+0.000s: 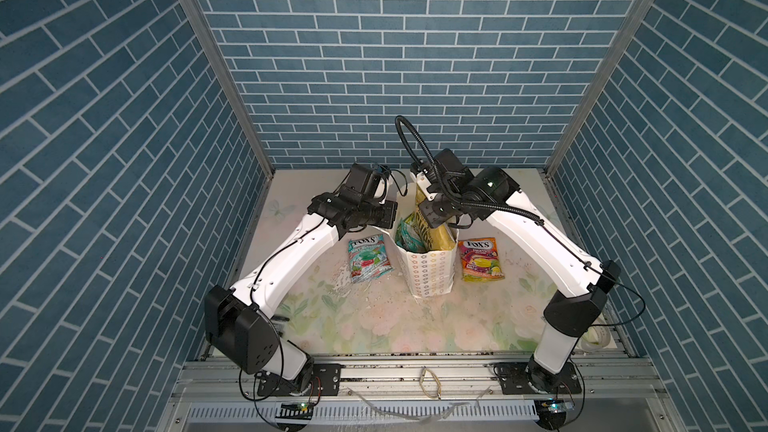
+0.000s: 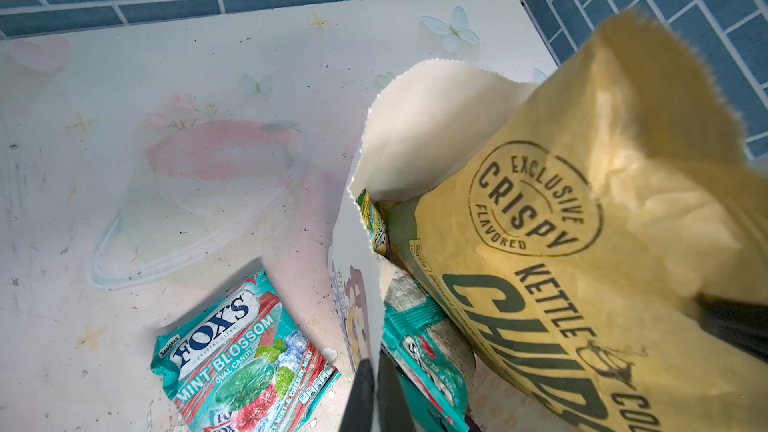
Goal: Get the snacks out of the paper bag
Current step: 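Close the right gripper on the top edge of the yellow Kettle Chips bag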
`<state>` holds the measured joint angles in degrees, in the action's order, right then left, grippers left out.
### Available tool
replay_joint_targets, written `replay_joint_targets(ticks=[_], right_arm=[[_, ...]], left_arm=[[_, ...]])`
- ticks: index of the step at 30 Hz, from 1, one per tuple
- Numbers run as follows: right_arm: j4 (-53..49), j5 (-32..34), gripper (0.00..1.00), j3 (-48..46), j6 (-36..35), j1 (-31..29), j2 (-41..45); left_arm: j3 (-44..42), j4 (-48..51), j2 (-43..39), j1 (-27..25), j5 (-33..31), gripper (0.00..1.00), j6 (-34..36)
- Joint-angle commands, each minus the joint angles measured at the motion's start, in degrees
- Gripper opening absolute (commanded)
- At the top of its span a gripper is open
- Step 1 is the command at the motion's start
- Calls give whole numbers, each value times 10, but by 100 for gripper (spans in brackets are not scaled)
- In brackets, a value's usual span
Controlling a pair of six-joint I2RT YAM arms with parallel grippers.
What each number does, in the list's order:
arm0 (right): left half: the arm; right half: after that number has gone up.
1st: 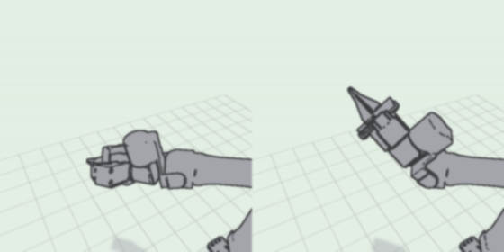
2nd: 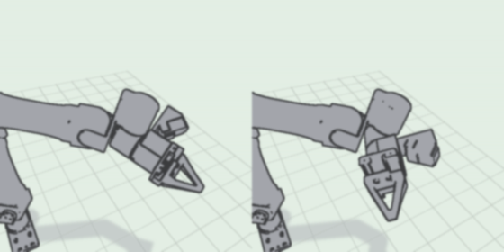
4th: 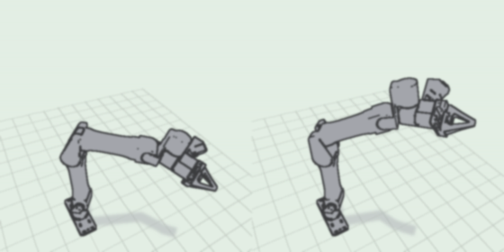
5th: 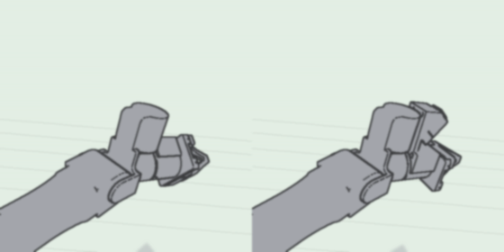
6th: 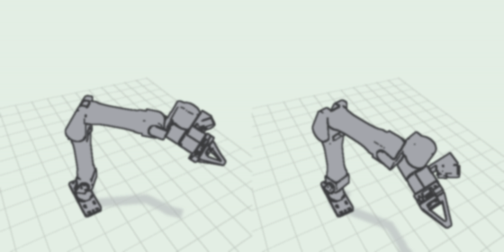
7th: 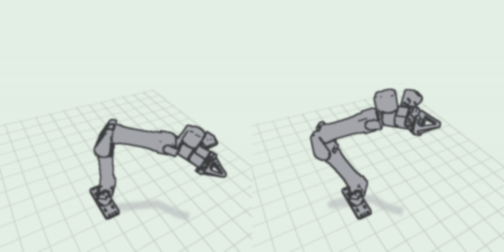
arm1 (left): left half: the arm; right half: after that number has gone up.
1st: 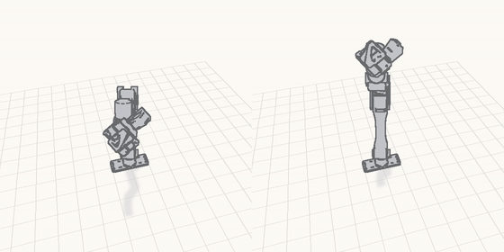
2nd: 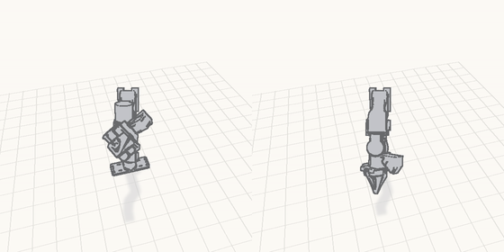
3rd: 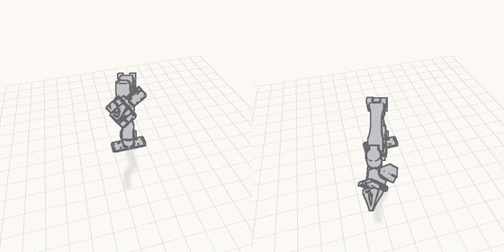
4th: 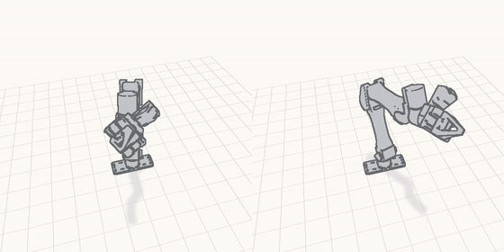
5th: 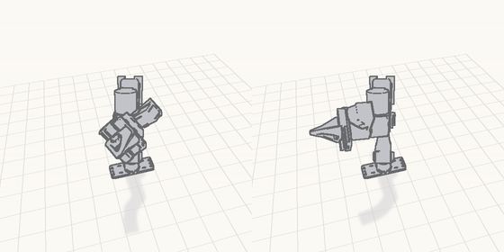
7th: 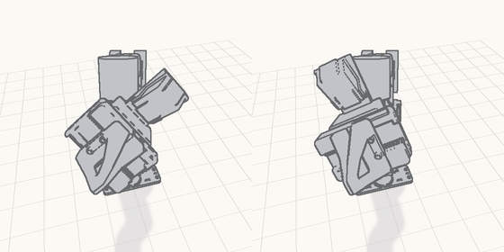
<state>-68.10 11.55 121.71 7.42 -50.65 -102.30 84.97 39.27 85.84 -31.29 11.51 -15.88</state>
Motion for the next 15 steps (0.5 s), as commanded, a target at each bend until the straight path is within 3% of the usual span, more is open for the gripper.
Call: replay_joint_targets(ticks=[1, 15], right_arm=[[23, -17, 0, 35, -16, 2, 14], [16, -18, 0, 88, -27, 7, 9]], left_arm=[[26, -5, -1, -2, -10, 1, 1], [44, 4, 11, -1, -20, 1, 4]])
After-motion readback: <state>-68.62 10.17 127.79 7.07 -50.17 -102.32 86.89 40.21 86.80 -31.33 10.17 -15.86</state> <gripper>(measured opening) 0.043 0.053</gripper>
